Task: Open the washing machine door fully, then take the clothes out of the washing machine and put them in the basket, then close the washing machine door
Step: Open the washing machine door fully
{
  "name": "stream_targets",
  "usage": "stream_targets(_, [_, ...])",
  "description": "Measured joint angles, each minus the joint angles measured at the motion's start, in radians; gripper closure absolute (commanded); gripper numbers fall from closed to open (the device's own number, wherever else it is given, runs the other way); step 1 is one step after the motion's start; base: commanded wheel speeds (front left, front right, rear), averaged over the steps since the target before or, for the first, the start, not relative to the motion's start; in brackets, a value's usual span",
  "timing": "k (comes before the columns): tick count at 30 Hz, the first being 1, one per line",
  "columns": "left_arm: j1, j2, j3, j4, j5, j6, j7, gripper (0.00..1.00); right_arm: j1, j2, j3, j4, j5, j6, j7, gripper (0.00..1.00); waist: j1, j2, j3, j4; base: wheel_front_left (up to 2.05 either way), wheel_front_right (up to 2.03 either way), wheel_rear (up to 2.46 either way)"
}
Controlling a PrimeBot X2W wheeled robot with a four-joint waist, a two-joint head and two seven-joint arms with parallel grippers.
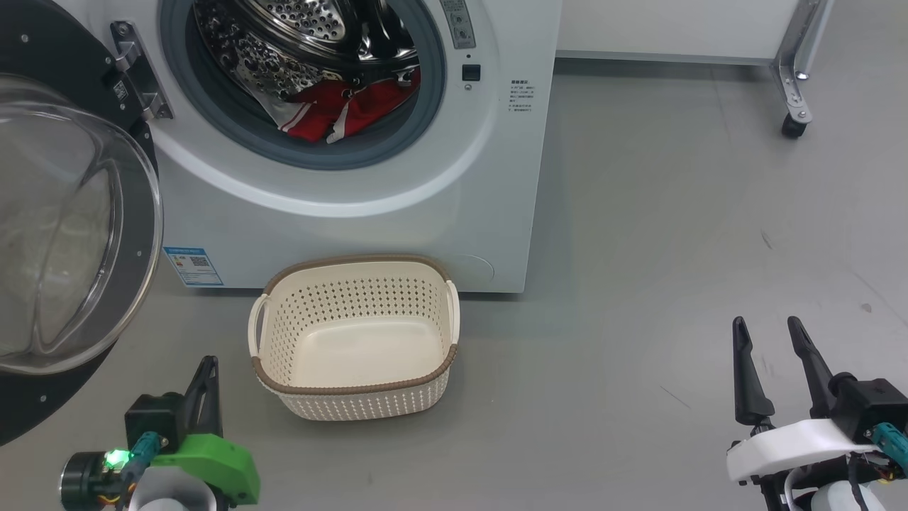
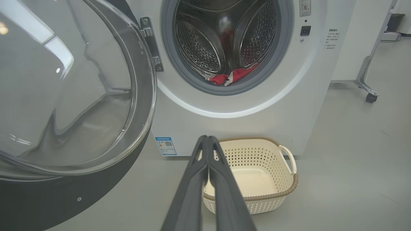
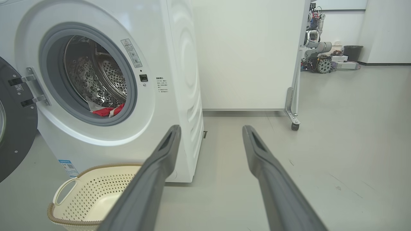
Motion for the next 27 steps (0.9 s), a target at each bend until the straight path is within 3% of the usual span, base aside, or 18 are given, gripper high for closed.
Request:
stream_targets(1, [0.006,0.000,-0.001,-0.005,-0.005,0.001,0.000,1.00,0.000,0.000,0.000,-0.001,0.000,0.000,0.000,0.00,0.0000,0.0000,-0.001,-0.004,0.00,0.00,0.00])
stream_targets(3, [0.020,0.000,-0.010,-0.015,-0.022,0.000,0.000,0.39,0.003,0.000,0.000,-0.003,0.000,0.000,-0.003,0.00,0.0000,0.0000,-0.002,-0.011,0.00,0.00,0.00])
stream_targets(4, [0.027,0.000,-0.020,-0.022,-0.023,0.000,0.000,0.00,0.006,0.001,0.000,-0.003,0.000,0.000,-0.004,0.00,0.0000,0.0000,-0.003,-0.015,0.00,0.00,0.00])
stream_targets(15, [0.057,-0.004,-0.061,-0.082,-0.069,-0.030,-0.004,0.00,0.019,0.001,-0.009,-0.021,-0.002,-0.008,-0.007,0.00,0.0000,0.0000,0.001,-0.031,0.00,0.00,0.00])
stream_targets(27, [0.077,-0.004,-0.095,-0.130,-0.067,-0.030,-0.009,0.00,0.019,0.001,-0.016,-0.032,-0.011,-0.008,-0.007,0.00,0.0000,0.0000,0.006,-0.035,0.00,0.00,0.00])
